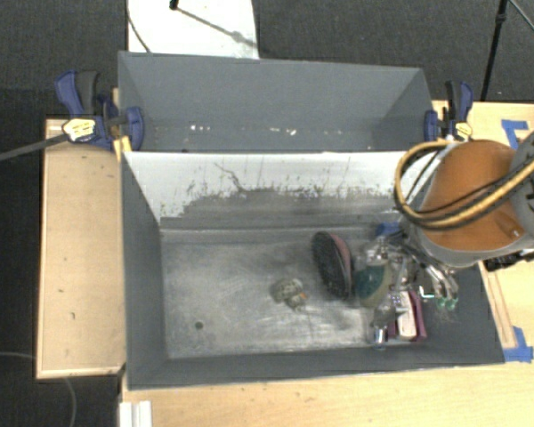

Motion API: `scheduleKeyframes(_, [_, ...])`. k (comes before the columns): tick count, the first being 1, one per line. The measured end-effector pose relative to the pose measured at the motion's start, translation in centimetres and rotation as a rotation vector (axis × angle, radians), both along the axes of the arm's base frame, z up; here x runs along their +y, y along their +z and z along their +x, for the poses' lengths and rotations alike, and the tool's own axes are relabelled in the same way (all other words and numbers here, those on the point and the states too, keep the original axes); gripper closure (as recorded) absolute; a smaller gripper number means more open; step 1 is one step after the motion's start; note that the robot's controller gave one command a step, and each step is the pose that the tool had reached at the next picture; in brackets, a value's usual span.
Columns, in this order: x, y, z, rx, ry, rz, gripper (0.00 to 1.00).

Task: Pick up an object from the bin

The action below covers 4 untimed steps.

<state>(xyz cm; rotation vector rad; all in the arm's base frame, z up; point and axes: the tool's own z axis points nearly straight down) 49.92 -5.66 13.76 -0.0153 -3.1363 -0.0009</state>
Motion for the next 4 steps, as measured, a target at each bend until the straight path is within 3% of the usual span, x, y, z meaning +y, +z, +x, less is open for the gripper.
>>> scheduleKeyframes(1, [4.0,-6.3,4.6,-0.011,0.005,0.001,0.00])
scheduleKeyframes(2, [10.5,-6.4,5.8,-0.017,0.054,0.000,0.00])
scheduleKeyframes(3, [17.0,-6.5,7.6,-0.015,0.227,0.001,0.00])
scheduleKeyframes(4, [23.8,-6.6,8.9,-0.012,0.493,0.003,0.00])
